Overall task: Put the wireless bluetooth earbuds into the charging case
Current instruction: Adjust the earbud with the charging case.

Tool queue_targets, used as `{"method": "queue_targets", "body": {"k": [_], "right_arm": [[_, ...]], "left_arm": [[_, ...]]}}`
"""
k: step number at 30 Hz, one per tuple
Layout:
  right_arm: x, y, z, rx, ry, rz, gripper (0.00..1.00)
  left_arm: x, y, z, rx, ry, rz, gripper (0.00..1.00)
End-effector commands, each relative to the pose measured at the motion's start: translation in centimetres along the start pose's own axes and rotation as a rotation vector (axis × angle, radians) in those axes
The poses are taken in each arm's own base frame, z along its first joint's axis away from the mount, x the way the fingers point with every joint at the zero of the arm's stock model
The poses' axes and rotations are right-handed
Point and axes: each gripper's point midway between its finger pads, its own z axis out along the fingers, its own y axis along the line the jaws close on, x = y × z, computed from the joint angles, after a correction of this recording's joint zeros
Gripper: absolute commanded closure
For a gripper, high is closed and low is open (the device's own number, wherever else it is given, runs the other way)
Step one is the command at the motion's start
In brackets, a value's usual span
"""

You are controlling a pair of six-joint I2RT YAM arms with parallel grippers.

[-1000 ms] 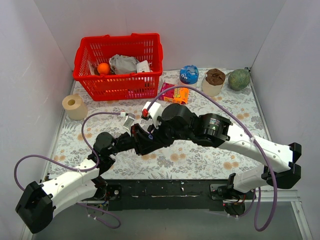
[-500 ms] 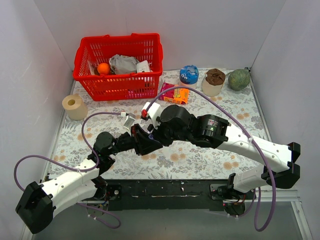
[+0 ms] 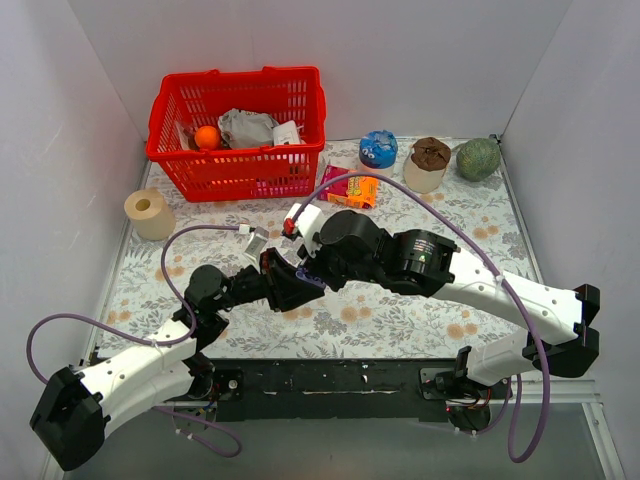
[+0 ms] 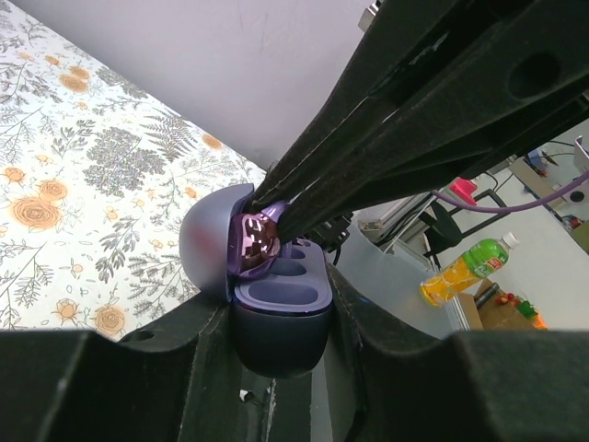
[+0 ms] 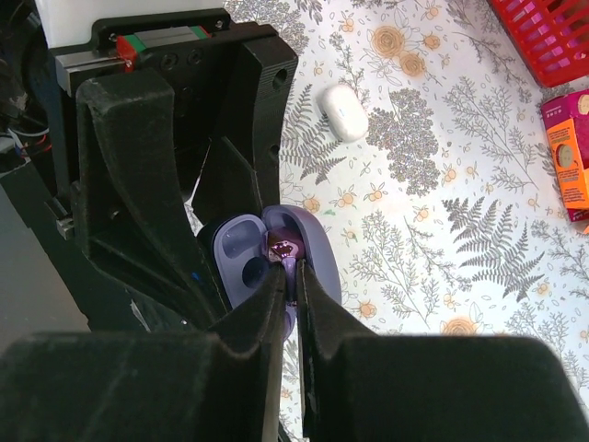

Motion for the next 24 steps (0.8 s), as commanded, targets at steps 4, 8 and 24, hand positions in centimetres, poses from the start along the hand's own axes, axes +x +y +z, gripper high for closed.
{"method": "queue_targets", "body": {"k": [4, 8, 24], "right_arm": [[-1.3, 0.6, -0.8, -0.037, -0.046, 0.011, 0.97], [-2.4, 1.1, -1.8, -0.072, -0.071, 0.011, 0.99], [-3.9, 2.9, -4.3, -0.149, -0.041, -0.069, 0.99]], "left_arm": [[-1.3, -1.0, 0.1, 0.03, -0.042, 0.063, 1.0], [-1.0, -0.6, 0.0, 0.024, -0.043, 0.069, 1.0], [-1.5, 0.2, -1.1, 0.043, -0.173, 0.359, 1.0]]}}
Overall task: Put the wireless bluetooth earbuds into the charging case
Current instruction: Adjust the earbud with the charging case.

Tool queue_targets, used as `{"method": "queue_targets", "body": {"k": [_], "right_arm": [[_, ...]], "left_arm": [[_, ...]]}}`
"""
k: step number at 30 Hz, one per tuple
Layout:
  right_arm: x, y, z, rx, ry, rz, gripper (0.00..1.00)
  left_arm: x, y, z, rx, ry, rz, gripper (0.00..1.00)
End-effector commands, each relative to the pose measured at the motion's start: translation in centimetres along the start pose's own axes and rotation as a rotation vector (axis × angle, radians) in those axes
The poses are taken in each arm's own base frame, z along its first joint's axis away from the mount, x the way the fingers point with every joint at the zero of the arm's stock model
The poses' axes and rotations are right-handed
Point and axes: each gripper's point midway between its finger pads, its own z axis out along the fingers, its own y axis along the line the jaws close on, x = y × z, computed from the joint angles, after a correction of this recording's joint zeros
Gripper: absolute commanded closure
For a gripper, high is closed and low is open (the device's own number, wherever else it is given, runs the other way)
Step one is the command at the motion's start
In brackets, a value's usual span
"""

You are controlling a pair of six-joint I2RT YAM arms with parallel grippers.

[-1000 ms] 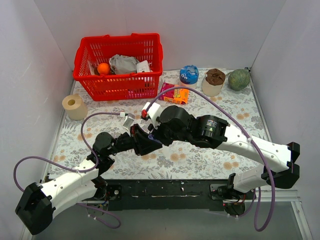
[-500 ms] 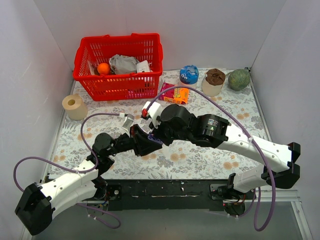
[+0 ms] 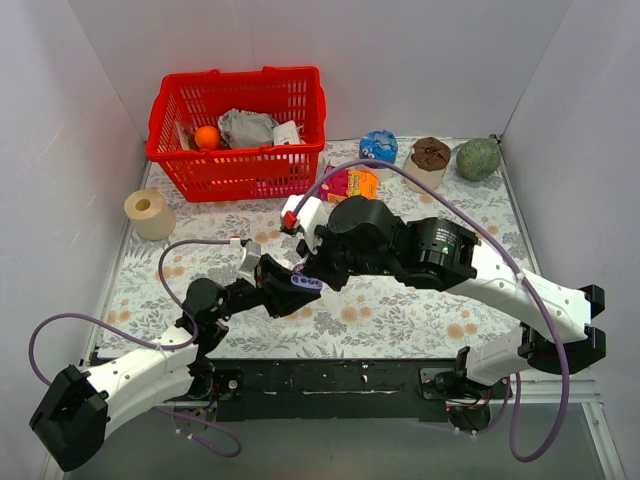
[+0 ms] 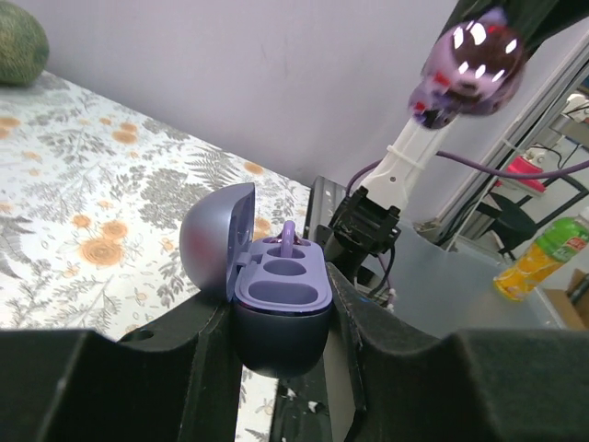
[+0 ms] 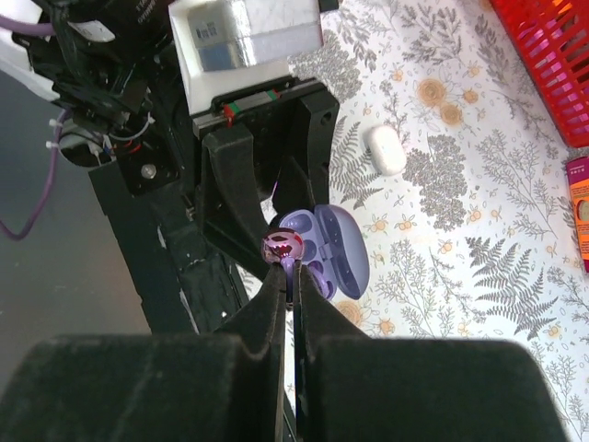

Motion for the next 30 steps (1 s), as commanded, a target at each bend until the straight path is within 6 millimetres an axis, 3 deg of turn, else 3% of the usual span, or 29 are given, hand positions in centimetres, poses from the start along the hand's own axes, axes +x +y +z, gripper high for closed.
{"method": "queue_targets", "body": {"k": [1, 13, 30], "right_arm": [[0.5, 0.7, -0.2, -0.014, 0.044, -0.049, 0.99], [1.1, 0.6, 1.3, 0.068, 0.094, -0.09, 0.99], [0.2, -0.2, 2.5, 0.131, 0.096, -0.158, 0.99]], "left_arm": [[-2.8, -0.6, -0.1, 0.028, -0.135, 0.184, 1.0], [-4.3, -1.0, 0.4, 0.044, -0.176, 0.244, 1.0], [-3.8, -1.2, -0.1, 0.044, -0.164, 0.255, 1.0]]}}
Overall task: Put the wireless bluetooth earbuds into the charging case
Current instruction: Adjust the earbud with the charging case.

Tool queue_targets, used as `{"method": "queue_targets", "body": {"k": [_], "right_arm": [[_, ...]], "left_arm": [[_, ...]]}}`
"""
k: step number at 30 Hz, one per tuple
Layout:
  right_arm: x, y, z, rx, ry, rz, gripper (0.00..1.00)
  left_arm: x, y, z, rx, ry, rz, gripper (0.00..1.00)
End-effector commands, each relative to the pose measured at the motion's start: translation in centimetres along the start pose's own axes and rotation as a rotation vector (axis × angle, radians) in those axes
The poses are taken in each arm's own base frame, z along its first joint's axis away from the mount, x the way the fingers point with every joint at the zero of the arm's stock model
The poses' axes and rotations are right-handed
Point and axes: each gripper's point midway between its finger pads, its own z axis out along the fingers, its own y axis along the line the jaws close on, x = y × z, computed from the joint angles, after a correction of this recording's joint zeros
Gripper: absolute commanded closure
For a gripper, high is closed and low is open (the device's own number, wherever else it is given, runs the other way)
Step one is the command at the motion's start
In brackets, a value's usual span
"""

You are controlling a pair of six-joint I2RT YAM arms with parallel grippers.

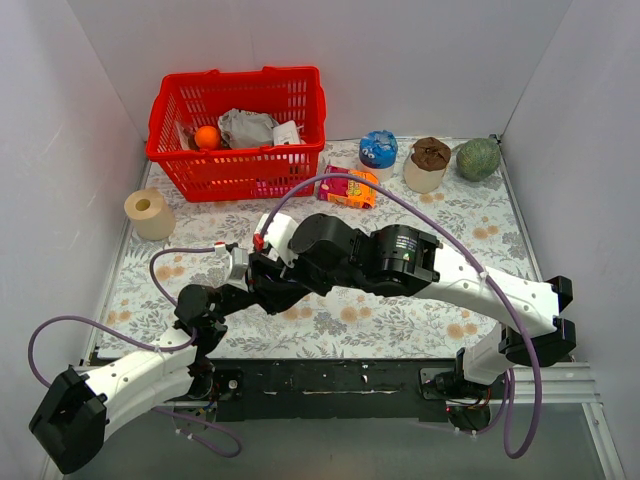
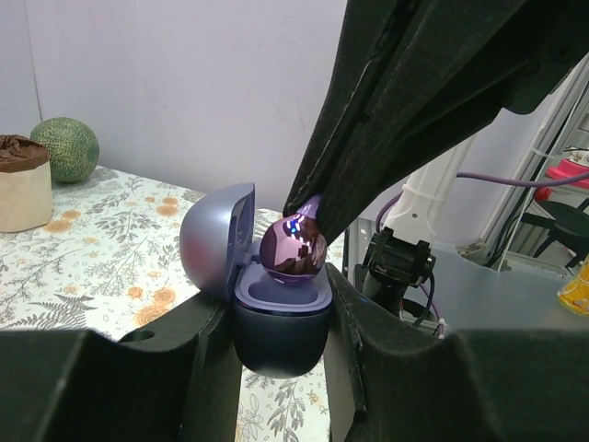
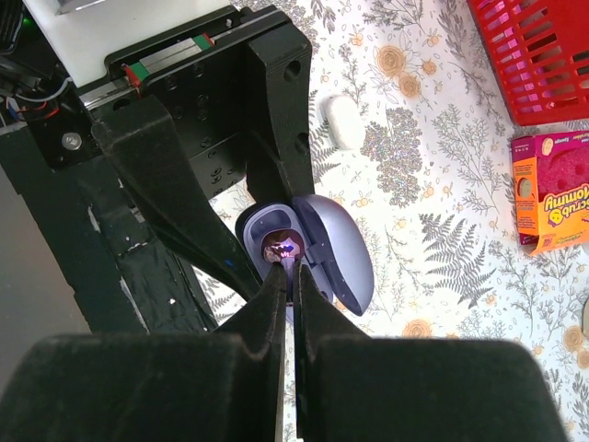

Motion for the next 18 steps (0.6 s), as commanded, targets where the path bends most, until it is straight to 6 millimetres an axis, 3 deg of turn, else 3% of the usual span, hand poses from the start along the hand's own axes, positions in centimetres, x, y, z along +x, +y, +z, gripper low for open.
{"method": "queue_targets", "body": {"k": [1, 18], "right_arm": [[-1.3, -0.3, -0.3, 0.016, -0.04, -0.015, 0.99], [-1.9, 0.8, 0.0, -0.036, -0.049, -0.013, 0.99]], "left_arm": [[-0.9, -0.3, 0.1, 0.007, -0.028, 0.025, 1.0], [-0.8, -0.2, -0.2, -0.004, -0.033, 0.011, 1.0]]}}
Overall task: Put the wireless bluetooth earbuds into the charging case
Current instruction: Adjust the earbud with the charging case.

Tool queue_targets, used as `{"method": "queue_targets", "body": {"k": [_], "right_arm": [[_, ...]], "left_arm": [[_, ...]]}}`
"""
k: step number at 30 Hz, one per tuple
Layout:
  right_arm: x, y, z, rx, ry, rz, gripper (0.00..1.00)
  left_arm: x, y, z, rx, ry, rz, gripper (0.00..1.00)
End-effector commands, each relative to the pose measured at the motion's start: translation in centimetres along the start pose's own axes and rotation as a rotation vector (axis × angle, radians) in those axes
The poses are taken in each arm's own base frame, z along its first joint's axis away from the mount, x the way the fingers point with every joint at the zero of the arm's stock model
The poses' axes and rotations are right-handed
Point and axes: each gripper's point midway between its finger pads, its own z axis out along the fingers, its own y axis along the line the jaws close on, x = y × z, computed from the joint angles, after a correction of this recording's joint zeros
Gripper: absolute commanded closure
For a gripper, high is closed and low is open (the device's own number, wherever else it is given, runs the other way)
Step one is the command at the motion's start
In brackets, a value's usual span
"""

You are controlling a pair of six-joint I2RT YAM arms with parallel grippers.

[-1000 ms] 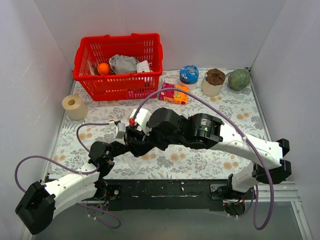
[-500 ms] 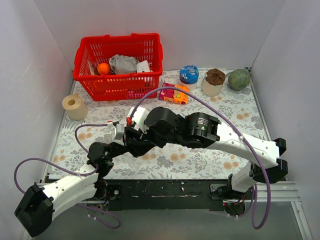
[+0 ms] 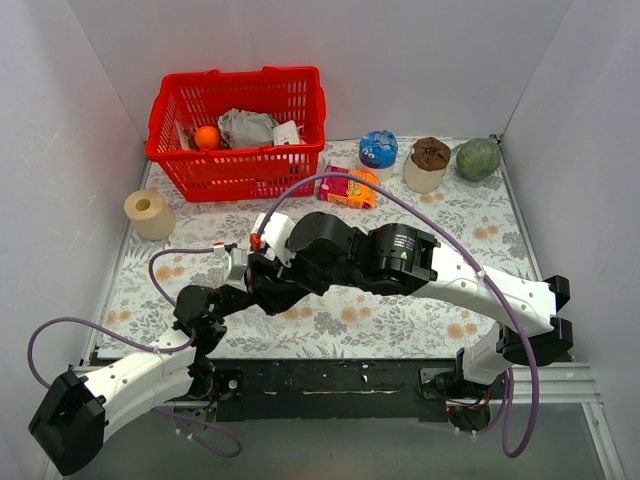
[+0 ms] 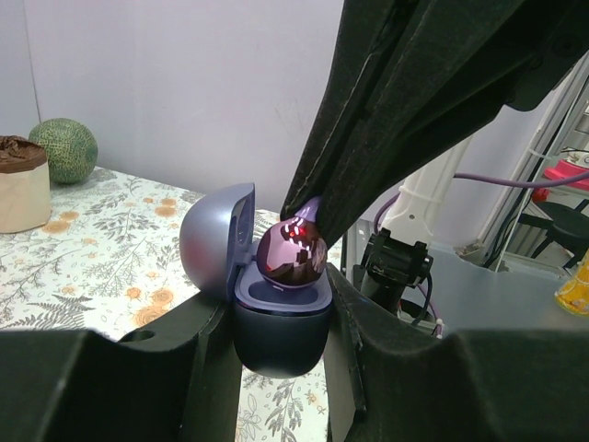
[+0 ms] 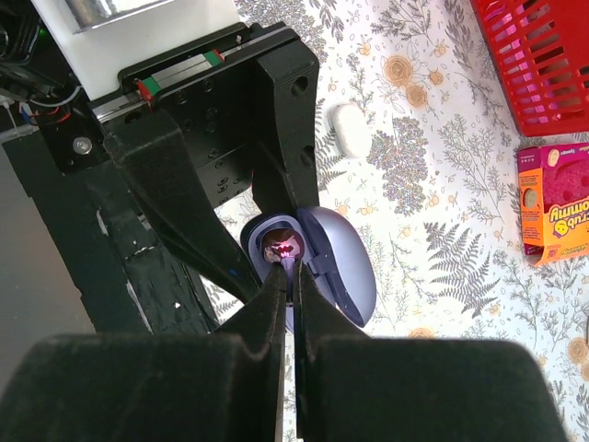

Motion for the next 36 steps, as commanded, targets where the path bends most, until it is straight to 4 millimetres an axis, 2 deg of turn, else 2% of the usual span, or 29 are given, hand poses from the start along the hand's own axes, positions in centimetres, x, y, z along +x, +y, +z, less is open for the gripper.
{"method": "queue_targets", "body": {"k": [1, 14, 26, 36], "right_arm": [[-1.3, 0.4, -0.2, -0.017, -0.037, -0.006, 0.99], [-0.2, 0.8, -0.1, -0.004, -0.006, -0.062, 0.99], [0.5, 0.3, -0.2, 0.017, 0.008, -0.087, 0.99], [1.0, 1.2, -0.2, -0.021, 0.017, -0.12, 0.99]], "left_arm": [[-0.8, -0.1, -0.1, -0.007, -0.034, 0.017, 1.0], [-1.1, -0.3, 0.0, -0.003, -0.038, 0.01, 1.0], [-1.1, -0.5, -0.2, 0.003, -0.04, 0.002, 1.0], [-1.2, -0.7, 0.0, 0.019, -0.037, -0.002, 1.0]]}}
